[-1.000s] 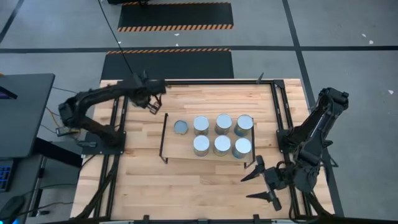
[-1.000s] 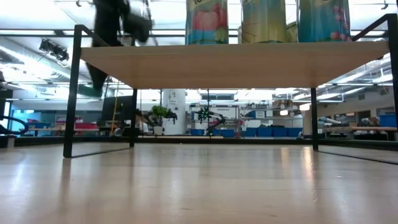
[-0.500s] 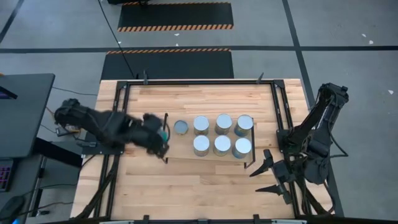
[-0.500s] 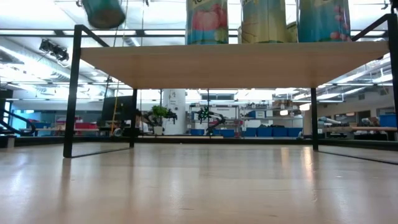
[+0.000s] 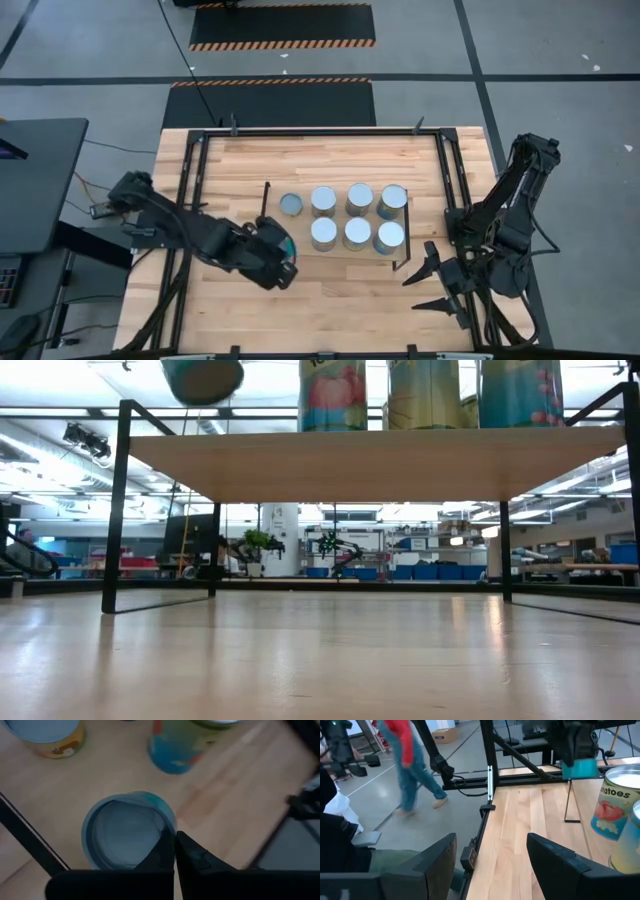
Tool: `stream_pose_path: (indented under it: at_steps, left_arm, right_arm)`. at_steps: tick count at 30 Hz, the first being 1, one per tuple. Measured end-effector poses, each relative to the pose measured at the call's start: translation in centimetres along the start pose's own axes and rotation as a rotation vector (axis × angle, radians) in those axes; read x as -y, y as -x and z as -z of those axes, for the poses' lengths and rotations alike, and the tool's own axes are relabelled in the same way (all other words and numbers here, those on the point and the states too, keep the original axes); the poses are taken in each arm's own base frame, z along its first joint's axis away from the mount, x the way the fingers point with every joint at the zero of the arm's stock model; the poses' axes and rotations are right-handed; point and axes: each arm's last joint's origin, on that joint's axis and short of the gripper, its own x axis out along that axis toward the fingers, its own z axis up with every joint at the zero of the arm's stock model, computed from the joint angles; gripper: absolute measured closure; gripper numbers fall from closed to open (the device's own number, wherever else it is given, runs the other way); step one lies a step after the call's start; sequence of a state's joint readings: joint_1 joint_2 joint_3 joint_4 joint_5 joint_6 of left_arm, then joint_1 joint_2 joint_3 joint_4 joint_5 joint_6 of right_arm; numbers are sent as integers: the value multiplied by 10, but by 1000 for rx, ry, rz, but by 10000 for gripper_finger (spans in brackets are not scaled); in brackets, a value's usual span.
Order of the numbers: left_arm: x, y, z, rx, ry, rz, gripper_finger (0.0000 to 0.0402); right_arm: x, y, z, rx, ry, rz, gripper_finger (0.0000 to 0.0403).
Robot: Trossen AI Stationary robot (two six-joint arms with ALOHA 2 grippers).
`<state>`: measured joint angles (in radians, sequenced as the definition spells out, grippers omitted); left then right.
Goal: Pick and place cans onto a shelf
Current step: Put the canned tuna on the shelf
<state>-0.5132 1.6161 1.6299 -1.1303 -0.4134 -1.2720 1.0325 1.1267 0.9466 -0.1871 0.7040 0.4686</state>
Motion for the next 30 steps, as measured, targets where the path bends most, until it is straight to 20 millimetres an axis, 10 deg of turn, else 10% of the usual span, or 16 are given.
stream_pose_path:
  at_steps: [10,30]
  left_arm:
    - [-10,-39,-26,-33,-5,-138,392]
    - [-11,-52,-33,-59,-35,-148,366]
  right_arm:
    - [0,0,0,0,-7,0,154]
    - [-4,3,2,-6,-4,-21,154]
